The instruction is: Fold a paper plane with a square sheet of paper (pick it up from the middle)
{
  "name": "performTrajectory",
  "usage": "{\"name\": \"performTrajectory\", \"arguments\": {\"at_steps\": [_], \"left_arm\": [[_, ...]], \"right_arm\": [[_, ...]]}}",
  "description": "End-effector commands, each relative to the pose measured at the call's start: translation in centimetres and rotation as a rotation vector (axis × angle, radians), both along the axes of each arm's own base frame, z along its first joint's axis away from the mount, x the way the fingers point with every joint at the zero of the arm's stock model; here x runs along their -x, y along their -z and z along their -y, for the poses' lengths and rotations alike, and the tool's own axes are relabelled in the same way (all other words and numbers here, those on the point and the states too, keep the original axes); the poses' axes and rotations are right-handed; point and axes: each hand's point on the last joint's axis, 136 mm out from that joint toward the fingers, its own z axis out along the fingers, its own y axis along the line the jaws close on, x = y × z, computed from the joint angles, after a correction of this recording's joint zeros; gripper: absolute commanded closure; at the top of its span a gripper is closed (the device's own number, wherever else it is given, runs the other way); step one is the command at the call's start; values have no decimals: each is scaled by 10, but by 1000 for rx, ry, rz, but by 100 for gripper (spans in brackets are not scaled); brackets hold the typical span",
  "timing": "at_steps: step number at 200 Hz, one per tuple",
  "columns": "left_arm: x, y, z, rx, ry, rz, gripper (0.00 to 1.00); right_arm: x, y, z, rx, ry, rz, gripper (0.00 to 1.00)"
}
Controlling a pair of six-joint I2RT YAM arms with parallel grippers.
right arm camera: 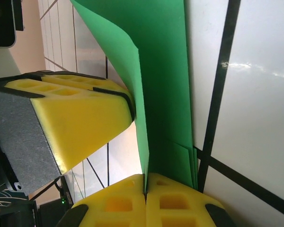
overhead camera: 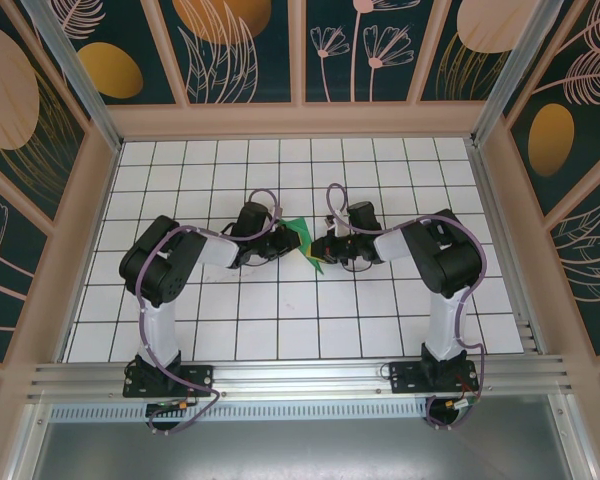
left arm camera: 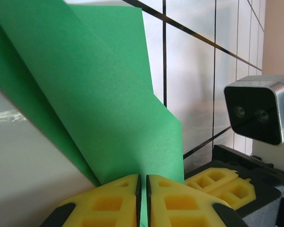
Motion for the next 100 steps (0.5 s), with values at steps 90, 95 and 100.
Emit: {"name": "performTrajectory", "arguments": {"at_steps": [90,95,100], "left_arm": [[2,46,-22,-183,-69,-100,87],[3,46,-22,-185,-69,-103,87],[3,47,-22,-185,-69,-104,87]], "right_arm": [[7,-4,2,62,-24,14,82],[7,-5,2,64,-24,16,82],[8,-5,3,67,-23,18,82]]}}
